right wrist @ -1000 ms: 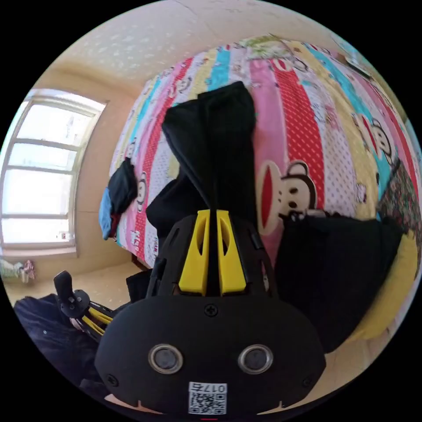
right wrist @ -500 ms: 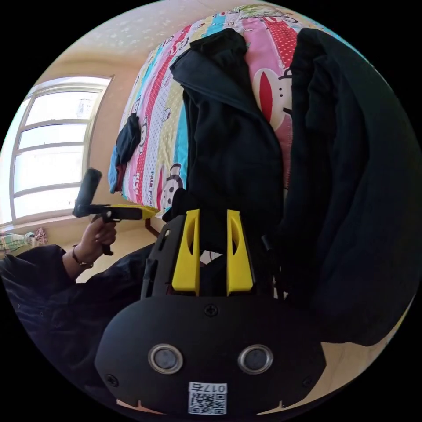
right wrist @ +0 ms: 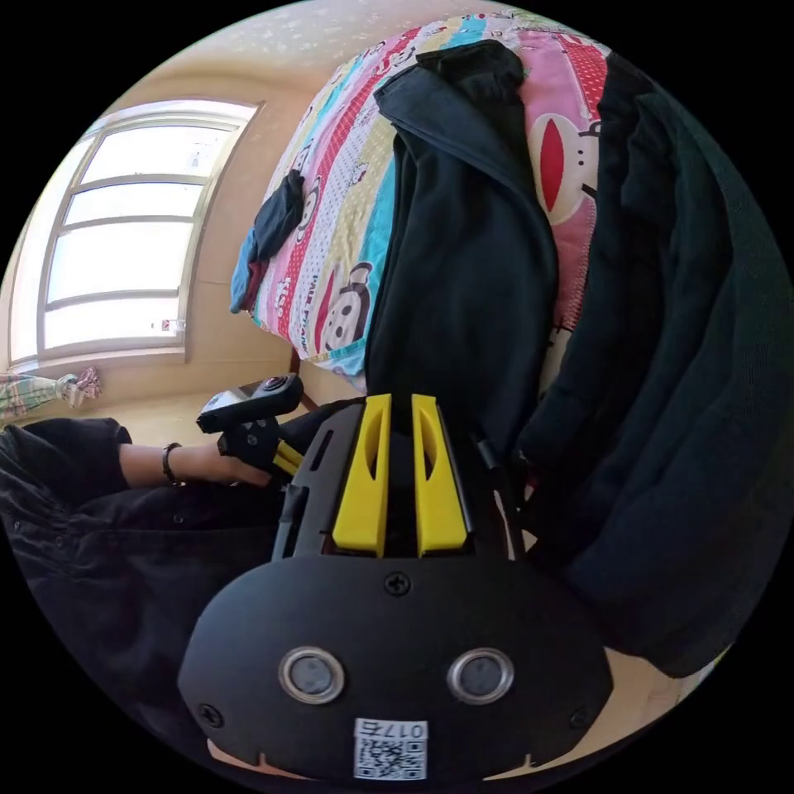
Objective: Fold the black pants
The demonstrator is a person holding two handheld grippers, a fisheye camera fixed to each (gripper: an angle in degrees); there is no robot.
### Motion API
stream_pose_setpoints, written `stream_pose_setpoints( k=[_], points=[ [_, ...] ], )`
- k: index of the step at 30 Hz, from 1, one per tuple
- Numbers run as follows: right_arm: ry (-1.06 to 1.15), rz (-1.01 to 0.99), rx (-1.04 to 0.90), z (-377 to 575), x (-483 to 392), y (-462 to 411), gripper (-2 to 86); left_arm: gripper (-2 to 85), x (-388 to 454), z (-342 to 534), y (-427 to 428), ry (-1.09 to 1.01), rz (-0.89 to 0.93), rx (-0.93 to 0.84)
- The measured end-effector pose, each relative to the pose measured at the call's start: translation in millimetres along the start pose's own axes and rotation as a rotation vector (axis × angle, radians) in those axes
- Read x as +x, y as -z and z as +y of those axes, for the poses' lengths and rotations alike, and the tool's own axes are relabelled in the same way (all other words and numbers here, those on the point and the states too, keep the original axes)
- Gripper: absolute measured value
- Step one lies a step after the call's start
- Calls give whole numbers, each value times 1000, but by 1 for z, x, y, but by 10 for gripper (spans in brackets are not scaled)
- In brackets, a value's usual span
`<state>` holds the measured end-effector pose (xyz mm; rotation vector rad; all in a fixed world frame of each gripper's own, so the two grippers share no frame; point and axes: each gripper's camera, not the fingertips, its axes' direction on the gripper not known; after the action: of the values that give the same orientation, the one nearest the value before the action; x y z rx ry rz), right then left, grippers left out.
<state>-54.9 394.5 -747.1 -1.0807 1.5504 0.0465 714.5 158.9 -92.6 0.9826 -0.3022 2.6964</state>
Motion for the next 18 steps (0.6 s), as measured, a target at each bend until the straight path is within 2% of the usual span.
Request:
stream_pose_setpoints(
  k=[1, 3, 4, 5, 7, 10, 12, 13, 15, 18],
  points=[
    [-3, 22, -10, -1, 0, 1, 71, 65, -6, -2, -1, 31, 41, -14],
    [4, 33, -12, -5, -4, 4, 79, 74, -17, -10, -7, 35, 293, -103],
    [12, 41, -7, -9, -7, 6, 84, 75, -17, -12, -9, 33, 339, -136],
    [17, 47, -3, -11, -9, 7, 86, 78, -16, -13, -7, 17, 361, -165],
    [33, 77, 27, -26, -16, 13, 94, 96, -12, -13, 7, -5, 287, -147],
    [10, 133, 70, -54, -18, 24, 115, 113, -17, -4, 55, 40, 200, 110],
    [-51, 194, 99, -72, -14, 31, 138, 121, -32, 9, 99, 101, 267, 411],
    [-90, 230, 105, -84, -11, 34, 145, 124, -37, 11, 108, 114, 292, 484],
    [-122, 256, 89, -101, -6, 34, 152, 147, -49, 18, 139, 160, 334, 760],
    [-160, 303, 10, -126, 3, 18, 150, 179, -53, 5, 155, 248, 300, 934]
  ],
)
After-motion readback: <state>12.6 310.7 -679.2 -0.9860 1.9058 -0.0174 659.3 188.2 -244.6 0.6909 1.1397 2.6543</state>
